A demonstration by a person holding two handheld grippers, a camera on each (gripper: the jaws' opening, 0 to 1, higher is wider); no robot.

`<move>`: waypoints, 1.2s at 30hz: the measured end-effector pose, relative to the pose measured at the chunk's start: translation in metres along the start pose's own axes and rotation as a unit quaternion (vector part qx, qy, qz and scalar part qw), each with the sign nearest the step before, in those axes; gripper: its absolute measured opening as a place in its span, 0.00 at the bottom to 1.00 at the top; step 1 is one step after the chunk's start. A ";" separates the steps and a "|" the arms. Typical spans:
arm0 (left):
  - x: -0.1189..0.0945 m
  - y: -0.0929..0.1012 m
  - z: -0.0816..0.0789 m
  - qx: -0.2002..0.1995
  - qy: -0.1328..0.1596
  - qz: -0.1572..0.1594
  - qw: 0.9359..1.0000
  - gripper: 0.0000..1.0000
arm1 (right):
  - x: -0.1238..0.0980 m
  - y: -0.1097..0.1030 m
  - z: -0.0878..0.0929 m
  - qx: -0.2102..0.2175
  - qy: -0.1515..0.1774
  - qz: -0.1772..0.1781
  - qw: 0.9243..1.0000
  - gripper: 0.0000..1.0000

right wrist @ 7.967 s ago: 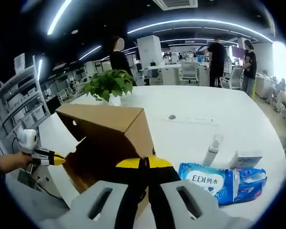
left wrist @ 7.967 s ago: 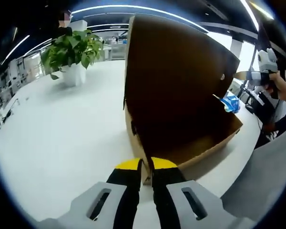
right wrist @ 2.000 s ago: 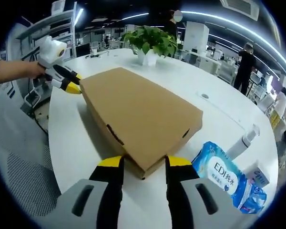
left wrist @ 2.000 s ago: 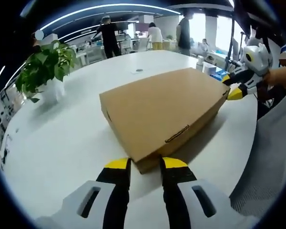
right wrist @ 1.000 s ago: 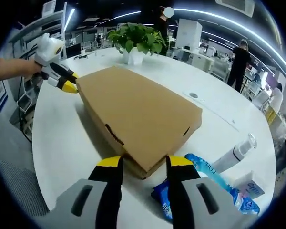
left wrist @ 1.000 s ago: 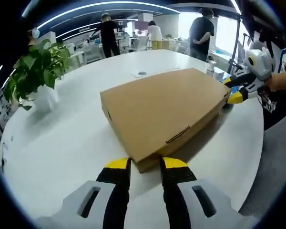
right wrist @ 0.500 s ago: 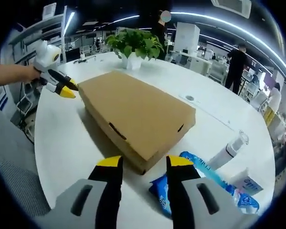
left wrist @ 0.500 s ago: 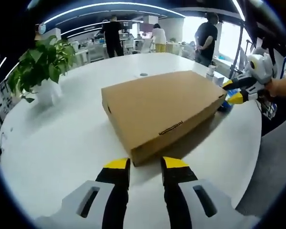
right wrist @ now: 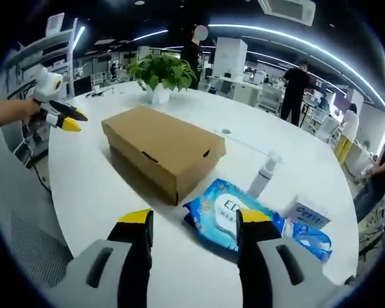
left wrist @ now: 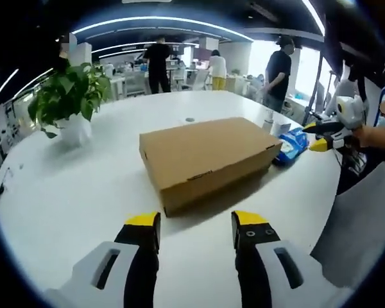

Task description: Operate the shoe box by opening the lid, removing the specified soft item, and placing it in the target area until the item is outside and the box remains undamaged.

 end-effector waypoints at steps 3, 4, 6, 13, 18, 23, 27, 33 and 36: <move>-0.007 0.009 -0.001 0.003 0.010 -0.003 1.000 0.56 | -0.015 0.001 0.009 0.037 -0.006 0.014 0.999 0.56; -0.009 0.012 -0.002 0.006 0.013 -0.005 1.000 0.57 | -0.019 0.002 0.009 0.046 -0.001 0.018 0.999 0.58; -0.013 0.018 -0.002 0.006 0.018 -0.003 1.000 0.62 | -0.031 0.004 0.011 0.033 0.005 0.028 0.999 0.61; -0.026 0.040 0.000 0.026 0.043 -0.003 0.999 0.71 | -0.054 0.005 0.020 -0.031 -0.009 0.040 0.999 0.80; -0.036 0.048 0.003 0.016 0.058 -0.014 0.998 0.84 | -0.070 0.001 0.021 -0.029 0.005 0.052 0.998 0.85; -0.047 0.052 0.009 0.034 0.050 -0.012 0.998 0.93 | -0.082 -0.002 0.026 -0.029 0.015 0.068 0.997 0.89; -0.055 0.050 0.008 0.014 0.071 -0.025 0.997 0.96 | -0.085 -0.004 0.032 -0.011 0.017 0.081 0.996 0.92; -0.064 0.052 0.013 0.016 0.073 -0.041 0.996 1.00 | -0.089 -0.005 0.028 0.009 0.030 0.092 0.995 0.91; -0.065 0.055 0.014 0.011 0.077 -0.046 0.996 1.00 | -0.090 -0.004 0.025 0.011 0.037 0.095 0.995 0.92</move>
Point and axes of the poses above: the point that each gripper's makers call its tool centre point, and the gripper's own axes: x roughly forward along the fingers, y roughly to its right, z roughly out of its underside, the point moved 4 cm from there along -x, roughly backward along the fingers, and after that the axes turned 10 degrees about y, right-handed, at the moved point
